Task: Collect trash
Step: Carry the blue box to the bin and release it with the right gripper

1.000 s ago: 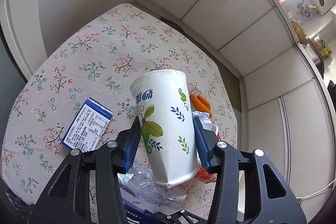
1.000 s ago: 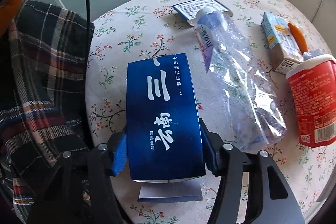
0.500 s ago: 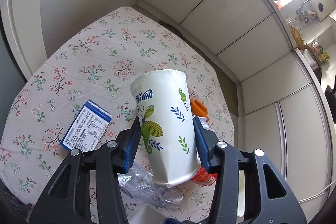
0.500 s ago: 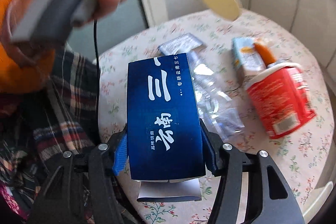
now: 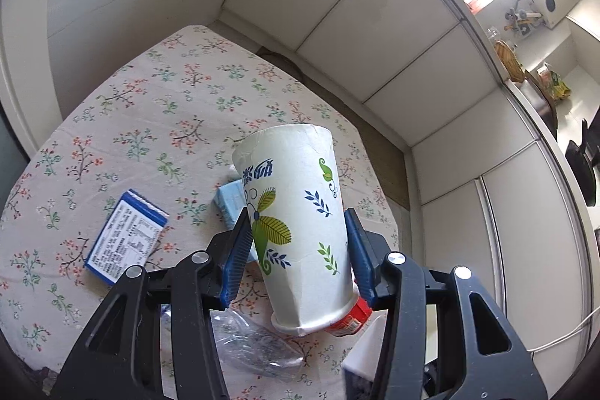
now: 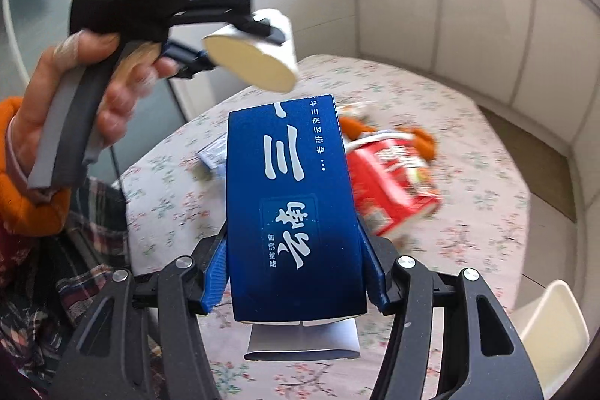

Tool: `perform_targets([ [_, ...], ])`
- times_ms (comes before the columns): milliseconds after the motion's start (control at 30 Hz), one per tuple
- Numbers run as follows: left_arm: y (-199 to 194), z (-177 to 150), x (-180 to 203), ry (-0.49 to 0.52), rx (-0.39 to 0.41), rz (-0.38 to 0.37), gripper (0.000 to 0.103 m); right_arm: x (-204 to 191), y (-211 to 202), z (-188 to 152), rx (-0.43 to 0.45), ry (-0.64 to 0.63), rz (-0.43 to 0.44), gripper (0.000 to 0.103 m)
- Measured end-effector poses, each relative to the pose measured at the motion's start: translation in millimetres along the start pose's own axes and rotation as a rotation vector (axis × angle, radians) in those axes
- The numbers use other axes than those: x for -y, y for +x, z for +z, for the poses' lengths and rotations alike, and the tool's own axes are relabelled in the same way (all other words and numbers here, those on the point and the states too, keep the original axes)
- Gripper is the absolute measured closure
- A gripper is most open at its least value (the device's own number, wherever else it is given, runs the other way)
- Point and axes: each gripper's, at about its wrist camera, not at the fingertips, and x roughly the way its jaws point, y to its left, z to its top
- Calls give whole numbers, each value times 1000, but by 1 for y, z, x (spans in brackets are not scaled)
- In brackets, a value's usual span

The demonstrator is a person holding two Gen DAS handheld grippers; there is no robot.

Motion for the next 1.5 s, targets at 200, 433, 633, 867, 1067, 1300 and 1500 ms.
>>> perform_targets([
  [200,6,-5,17,47,8,-32,57,28,-25,-3,50,81,-112,45],
  [433,22,-15,36,90,-19,-46,57,66,-52,-13,85,201,-257,45],
  [633,33,-22,50,123,-29,-66,57,103,-78,-29,102,317,-387,45],
  [867,44,-32,68,164,-52,-87,57,144,-111,-54,109,434,-556,45],
  [1067,60,-52,84,175,-85,-110,57,179,-138,-81,86,553,-687,45],
  [1300,73,-81,104,202,-130,-140,57,211,-150,-114,-4,675,-804,44],
  [1500,80,-102,135,240,-159,-174,57,228,-167,-139,-49,751,-890,33],
])
